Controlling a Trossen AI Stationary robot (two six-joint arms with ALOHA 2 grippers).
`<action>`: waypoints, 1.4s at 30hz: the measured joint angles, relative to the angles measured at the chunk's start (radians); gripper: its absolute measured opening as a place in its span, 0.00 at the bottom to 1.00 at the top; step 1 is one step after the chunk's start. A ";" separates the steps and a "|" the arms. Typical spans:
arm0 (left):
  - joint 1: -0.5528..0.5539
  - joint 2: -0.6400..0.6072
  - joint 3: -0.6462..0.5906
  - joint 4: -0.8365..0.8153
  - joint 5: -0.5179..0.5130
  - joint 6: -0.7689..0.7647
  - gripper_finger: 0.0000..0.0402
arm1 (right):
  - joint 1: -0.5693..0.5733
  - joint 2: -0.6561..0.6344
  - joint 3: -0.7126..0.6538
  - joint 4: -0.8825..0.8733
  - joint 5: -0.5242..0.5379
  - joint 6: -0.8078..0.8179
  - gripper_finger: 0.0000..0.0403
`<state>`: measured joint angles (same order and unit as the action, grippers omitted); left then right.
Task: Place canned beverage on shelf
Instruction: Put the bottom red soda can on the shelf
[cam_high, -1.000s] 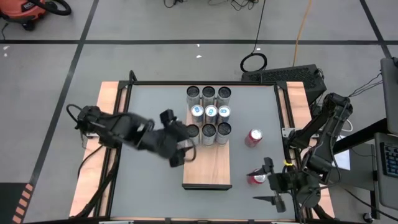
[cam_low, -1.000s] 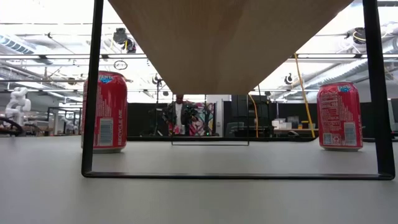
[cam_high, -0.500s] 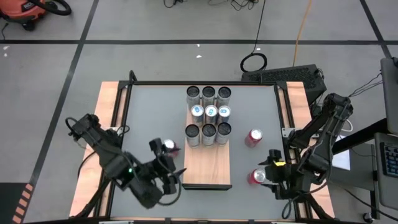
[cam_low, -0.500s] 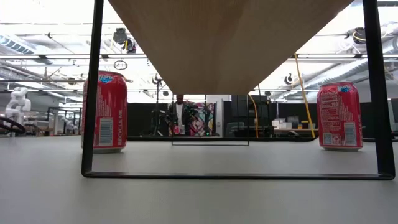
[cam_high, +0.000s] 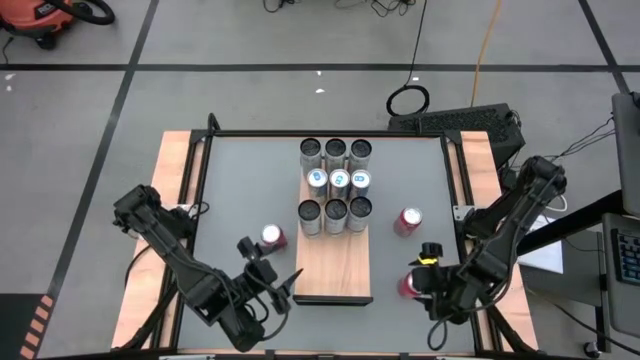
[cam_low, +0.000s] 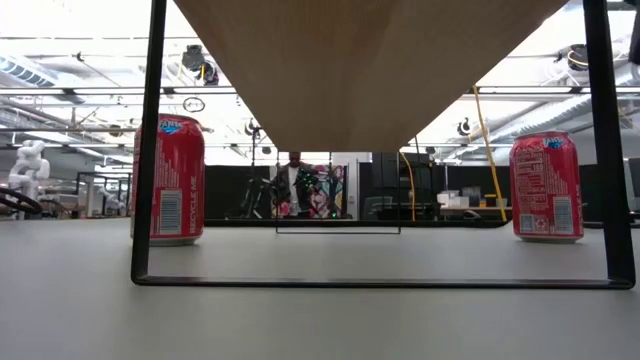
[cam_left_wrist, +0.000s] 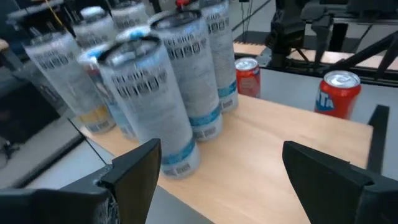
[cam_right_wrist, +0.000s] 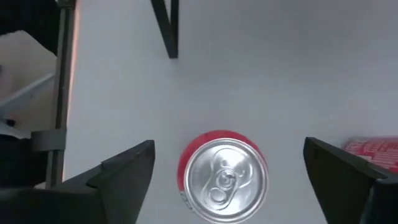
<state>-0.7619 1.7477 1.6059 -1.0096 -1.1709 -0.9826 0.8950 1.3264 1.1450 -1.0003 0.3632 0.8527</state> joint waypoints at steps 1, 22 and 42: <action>-0.001 0.000 -0.006 0.003 0.003 -0.017 0.82 | -0.007 0.004 0.000 0.001 -0.007 0.000 0.88; -0.005 0.000 -0.071 0.138 0.022 -0.051 0.82 | -0.063 0.145 -0.056 0.005 -0.157 0.052 0.94; -0.003 0.000 -0.071 0.187 0.054 -0.052 0.82 | -0.077 0.150 -0.040 0.017 -0.245 0.070 0.56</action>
<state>-0.7646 1.7481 1.5345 -0.8228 -1.1172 -1.0343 0.8185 1.4769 1.1045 -0.9832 0.1179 0.9230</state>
